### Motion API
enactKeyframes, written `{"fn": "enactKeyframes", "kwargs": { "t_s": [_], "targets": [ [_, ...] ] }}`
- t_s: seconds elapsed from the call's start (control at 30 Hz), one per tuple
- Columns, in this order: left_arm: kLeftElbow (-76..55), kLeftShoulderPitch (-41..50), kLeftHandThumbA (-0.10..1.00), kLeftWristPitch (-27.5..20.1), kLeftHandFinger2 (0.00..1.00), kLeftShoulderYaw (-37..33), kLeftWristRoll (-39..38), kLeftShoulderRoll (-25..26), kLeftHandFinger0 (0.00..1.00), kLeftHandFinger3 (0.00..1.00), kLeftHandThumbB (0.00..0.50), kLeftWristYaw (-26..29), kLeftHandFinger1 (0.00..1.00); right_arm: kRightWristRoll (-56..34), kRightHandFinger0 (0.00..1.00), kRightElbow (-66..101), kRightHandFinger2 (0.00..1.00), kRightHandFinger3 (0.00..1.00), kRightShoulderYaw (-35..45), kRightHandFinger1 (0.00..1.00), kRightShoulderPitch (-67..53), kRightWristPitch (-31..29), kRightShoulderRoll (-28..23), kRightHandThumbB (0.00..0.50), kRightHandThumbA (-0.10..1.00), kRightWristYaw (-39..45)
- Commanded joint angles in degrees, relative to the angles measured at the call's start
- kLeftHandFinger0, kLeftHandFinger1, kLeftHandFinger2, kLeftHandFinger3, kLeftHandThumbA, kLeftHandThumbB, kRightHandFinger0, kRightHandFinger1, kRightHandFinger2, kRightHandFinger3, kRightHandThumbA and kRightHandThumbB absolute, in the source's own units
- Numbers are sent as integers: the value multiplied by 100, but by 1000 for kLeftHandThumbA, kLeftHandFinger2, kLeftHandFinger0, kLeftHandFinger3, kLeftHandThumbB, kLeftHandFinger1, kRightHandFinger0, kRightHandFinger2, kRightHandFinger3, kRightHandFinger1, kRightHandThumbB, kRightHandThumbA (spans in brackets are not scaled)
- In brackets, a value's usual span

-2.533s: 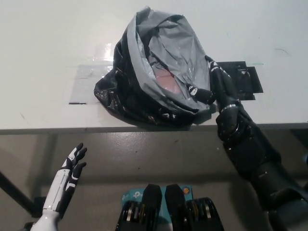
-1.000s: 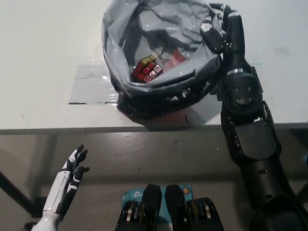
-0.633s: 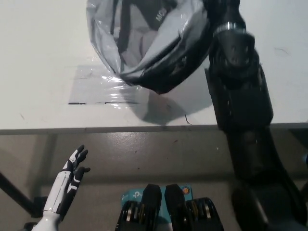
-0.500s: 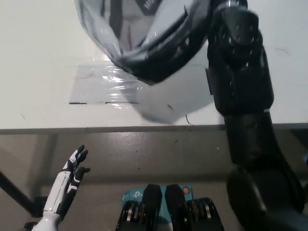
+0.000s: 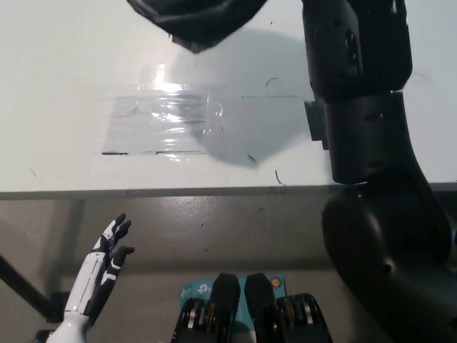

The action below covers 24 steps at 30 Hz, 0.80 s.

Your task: Use the right hand to pick up a rubix's cube and place it into a plastic bag and lift the bag

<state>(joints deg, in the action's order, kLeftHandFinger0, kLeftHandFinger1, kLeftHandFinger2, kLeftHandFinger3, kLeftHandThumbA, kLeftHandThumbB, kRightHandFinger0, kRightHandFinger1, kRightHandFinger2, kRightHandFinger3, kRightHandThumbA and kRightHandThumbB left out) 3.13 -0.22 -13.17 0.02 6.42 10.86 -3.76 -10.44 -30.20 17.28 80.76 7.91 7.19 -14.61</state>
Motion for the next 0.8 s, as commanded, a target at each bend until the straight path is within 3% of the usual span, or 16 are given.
{"fn": "enactKeyframes", "kwargs": {
  "t_s": [0.0, 0.1, 0.2, 0.3, 0.43, 0.67, 0.77],
  "targets": [
    [-256, -58, 923, 5, 1000, -14, -14, 79, 860, 1000, 77, -62, 1000, 37, 0, -375, 675, 720, -229, 248, 192, -684, -47, 106, -100, 137],
    [-251, -69, 915, -1, 1000, -18, -1, 80, 858, 1000, 76, -64, 994, 193, 0, -1060, 607, 623, -391, 199, 116, -987, -173, 100, -100, 235],
    [-261, -84, 904, 32, 1000, -25, -27, 79, 869, 1000, 69, -90, 1000, 346, 0, -1713, 582, 595, -565, 190, 112, -1192, -278, 102, -100, 175],
    [-287, -82, 905, 96, 1000, -34, -51, 78, 882, 1000, 68, -123, 1000, 362, 0, -2167, 566, 608, -637, 170, 118, -1341, -323, 88, -100, 187],
    [-298, -84, 900, 130, 1000, -18, -36, 59, 879, 1000, 74, -113, 1000, 459, 0, -3053, 495, 608, -807, 70, 230, -1610, -382, 99, -100, 150],
    [-328, -93, 903, 137, 1000, -44, 71, 64, 875, 1000, 93, -89, 989, 460, 0, -4081, 541, 563, -898, 39, 384, -1855, -362, 90, -100, 20],
    [-340, -92, 904, 136, 1000, -62, 71, 82, 889, 1000, 102, -116, 992, 470, 0, -4325, 533, 592, -913, 43, 409, -1899, -369, 85, -100, -35]
  ]
}}
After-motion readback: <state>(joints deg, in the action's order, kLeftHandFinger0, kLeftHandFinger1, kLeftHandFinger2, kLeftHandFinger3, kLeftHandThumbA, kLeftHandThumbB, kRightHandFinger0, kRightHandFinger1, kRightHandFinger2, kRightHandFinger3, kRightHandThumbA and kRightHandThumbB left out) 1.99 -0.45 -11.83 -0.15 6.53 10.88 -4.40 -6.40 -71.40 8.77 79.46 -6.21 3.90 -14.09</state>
